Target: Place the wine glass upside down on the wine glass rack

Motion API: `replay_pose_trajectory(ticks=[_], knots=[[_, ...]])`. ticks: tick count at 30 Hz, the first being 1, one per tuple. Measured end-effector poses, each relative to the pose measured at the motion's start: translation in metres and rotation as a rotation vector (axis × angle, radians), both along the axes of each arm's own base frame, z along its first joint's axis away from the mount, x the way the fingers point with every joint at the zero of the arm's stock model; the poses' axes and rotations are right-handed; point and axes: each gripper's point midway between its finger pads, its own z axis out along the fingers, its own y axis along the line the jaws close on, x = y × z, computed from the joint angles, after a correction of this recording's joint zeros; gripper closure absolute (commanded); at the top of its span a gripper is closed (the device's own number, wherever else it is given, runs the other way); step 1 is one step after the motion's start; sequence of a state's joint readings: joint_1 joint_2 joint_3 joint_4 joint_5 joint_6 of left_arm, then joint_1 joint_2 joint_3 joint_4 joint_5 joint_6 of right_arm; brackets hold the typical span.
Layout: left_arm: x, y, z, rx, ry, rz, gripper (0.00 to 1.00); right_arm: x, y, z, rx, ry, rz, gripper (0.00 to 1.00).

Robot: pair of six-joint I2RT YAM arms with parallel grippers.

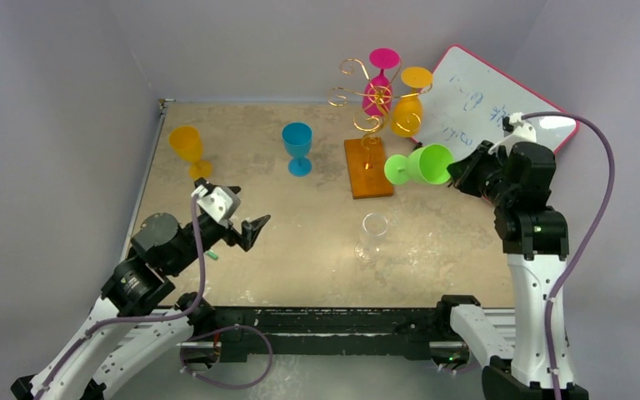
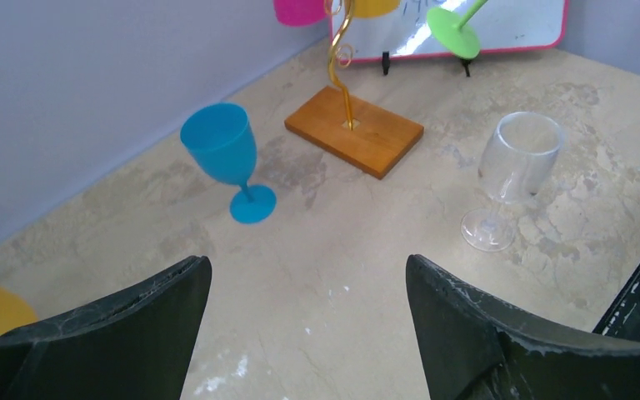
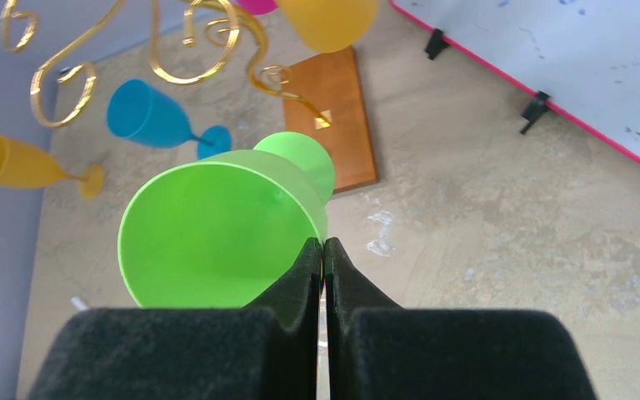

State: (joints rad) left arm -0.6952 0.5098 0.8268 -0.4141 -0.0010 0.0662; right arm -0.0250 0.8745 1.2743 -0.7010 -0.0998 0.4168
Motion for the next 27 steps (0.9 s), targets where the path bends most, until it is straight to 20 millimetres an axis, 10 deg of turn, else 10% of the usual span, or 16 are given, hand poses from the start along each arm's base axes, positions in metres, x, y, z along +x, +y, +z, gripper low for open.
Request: replay_pose_trajectory(ticks=[13,27], knots=[[-0.027,0.001,0.021,0.16,-0.257,-0.178,0.14,-0.042,0.088,0.047,0.108,-0.157,0.583,1.0],[-0.038,-0.015,0.007,0.273,-0.306,-0.339,0.17,-0.043,0.148,0.038,0.277,-0.107,0.922,1.0]])
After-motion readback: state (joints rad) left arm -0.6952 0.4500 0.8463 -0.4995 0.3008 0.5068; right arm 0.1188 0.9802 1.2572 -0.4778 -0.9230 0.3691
